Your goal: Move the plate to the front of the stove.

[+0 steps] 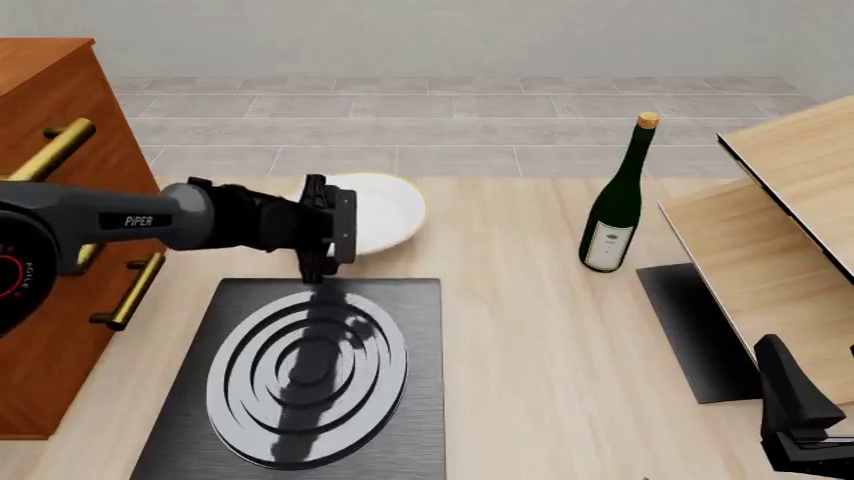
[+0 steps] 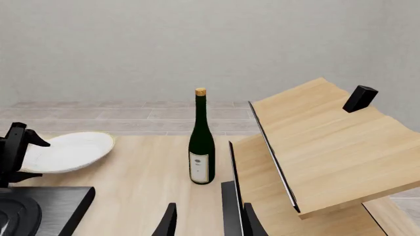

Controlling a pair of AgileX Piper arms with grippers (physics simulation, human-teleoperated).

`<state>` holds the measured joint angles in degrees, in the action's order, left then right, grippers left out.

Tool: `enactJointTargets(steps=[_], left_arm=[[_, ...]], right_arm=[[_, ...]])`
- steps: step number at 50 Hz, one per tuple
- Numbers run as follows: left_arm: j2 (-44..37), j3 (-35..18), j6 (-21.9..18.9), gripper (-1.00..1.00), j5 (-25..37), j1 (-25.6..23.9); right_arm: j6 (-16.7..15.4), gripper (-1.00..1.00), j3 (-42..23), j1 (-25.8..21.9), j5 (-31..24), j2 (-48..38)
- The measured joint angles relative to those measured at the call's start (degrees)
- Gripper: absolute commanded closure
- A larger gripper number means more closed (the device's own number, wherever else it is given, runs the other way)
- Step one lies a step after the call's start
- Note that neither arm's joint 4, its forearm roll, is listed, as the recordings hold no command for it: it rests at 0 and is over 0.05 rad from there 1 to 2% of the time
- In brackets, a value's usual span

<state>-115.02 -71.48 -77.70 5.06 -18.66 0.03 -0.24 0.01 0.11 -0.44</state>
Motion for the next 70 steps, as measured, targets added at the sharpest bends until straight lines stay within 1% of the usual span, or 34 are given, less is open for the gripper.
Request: enactJointTargets(steps=[17,36,49,61,70], left_arm=[[4.92,5.1,-1.73,-1.0,-3.05,1.96],[12.52,13.88,-3.01,-1.0,-8.51,4.78],[18.63,19.88,-2.98,-1.0,-13.87,5.85],[24.39,24.3,-2.68,-1.0,-18.99,5.39],[28.81,28.39,-3.6,-1.0,-23.69,5.04]], right_arm=[[0.0,-1.0,0.0,0.0,0.0,0.0],[0.01,-1.0,0.0,0.0,0.0,0.0],[0.01,-1.0,0.0,0.01,0.0,0.0],[0.0,-1.0,0.0,0.01,0.0,0.0],[0.0,-1.0,0.0,0.0,0.0,0.0]])
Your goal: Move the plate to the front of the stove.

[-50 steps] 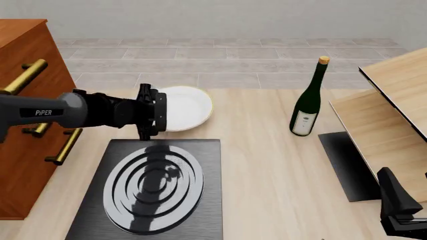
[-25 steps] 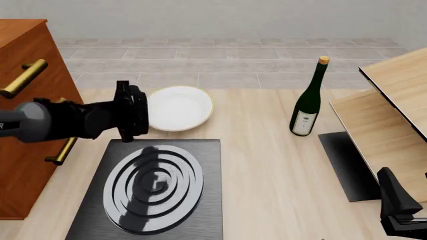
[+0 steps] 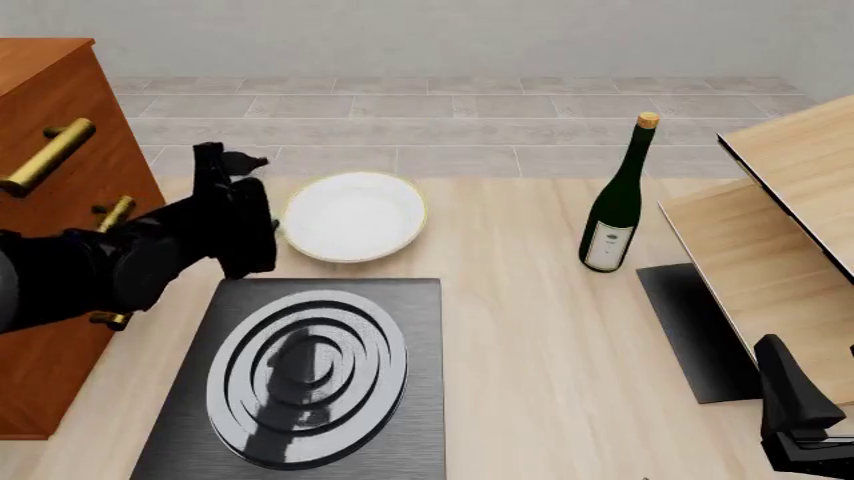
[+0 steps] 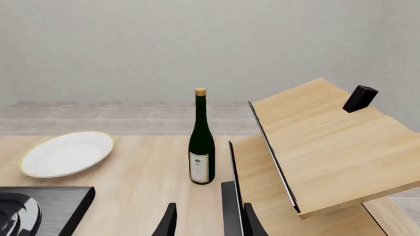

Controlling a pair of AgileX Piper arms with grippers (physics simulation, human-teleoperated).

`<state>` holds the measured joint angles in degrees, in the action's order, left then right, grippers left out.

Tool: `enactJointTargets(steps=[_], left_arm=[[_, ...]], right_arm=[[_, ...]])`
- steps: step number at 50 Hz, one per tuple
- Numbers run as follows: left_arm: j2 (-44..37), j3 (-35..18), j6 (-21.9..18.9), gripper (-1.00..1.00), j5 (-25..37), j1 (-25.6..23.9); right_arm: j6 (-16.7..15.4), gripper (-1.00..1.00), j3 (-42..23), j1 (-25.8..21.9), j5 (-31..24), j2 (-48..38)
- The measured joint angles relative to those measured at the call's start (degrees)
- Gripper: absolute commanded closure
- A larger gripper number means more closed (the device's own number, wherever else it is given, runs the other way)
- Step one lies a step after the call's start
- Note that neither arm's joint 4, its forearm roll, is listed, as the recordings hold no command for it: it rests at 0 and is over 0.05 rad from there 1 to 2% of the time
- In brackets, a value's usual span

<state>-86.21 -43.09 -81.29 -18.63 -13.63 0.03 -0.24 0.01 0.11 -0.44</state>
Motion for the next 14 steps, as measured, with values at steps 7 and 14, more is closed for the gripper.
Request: enactJointTargets(steps=[7,14], left_arm=[[3.33,3.18,-0.92,-1.0,-3.28,0.01],[5.95,5.79,-1.63,-1.0,-6.57,-0.22]], right_arm=[[0.0,-1.0,0.0,0.0,0.0,0.0],[0.0,-1.0,0.0,0.0,0.0,0.0]])
